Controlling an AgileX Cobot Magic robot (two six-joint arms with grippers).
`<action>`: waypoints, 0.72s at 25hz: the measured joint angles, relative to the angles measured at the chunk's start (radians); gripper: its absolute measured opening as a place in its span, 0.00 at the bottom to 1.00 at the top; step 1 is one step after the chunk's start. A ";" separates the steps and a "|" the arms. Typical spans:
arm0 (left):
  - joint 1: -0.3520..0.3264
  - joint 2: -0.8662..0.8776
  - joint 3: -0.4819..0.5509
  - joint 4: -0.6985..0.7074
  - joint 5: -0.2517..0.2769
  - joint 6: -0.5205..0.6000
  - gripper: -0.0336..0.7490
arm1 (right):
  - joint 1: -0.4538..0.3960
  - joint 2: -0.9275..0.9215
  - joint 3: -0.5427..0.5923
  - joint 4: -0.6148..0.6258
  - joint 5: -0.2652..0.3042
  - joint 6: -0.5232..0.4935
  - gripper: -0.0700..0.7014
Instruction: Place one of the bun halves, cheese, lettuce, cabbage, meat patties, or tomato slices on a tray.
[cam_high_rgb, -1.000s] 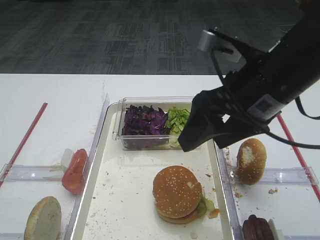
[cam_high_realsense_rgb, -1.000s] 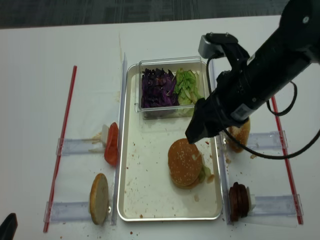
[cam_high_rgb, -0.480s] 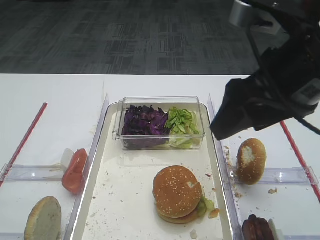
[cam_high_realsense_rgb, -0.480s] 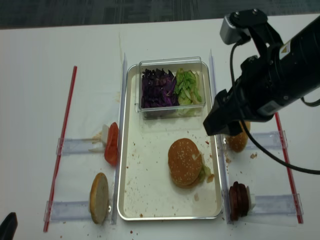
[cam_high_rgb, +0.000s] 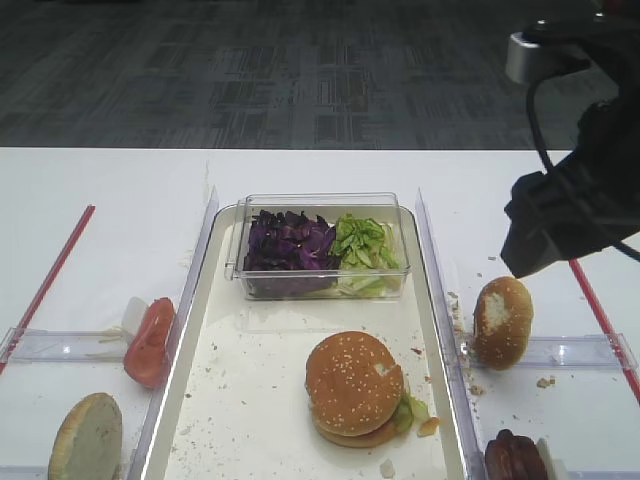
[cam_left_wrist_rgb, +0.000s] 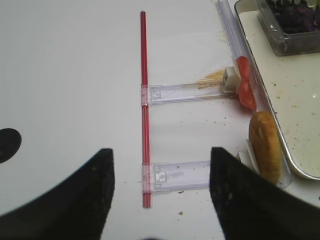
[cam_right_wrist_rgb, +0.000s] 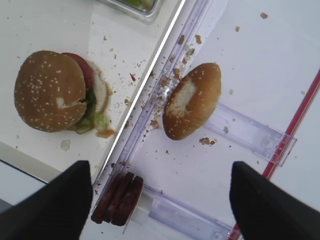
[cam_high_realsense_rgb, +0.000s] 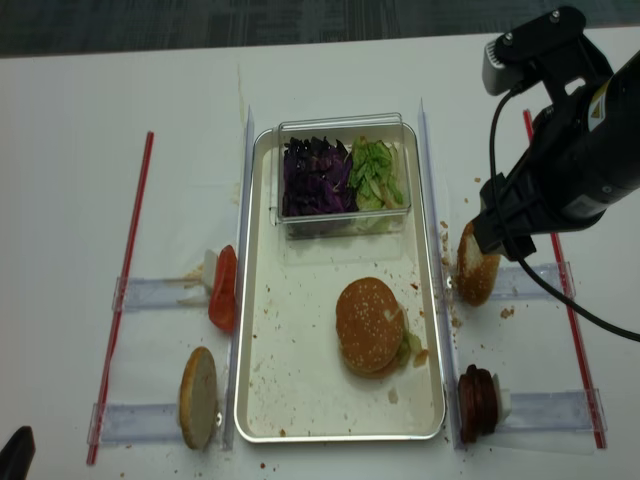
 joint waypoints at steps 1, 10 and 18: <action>0.000 0.000 0.000 0.000 0.000 0.000 0.58 | 0.000 0.000 0.000 -0.004 0.000 0.009 0.86; 0.000 0.000 0.000 0.000 0.000 0.000 0.58 | -0.007 0.022 0.000 -0.097 -0.002 0.119 0.86; 0.000 0.000 0.000 0.000 0.000 0.000 0.58 | -0.287 0.067 0.000 -0.043 0.005 0.084 0.86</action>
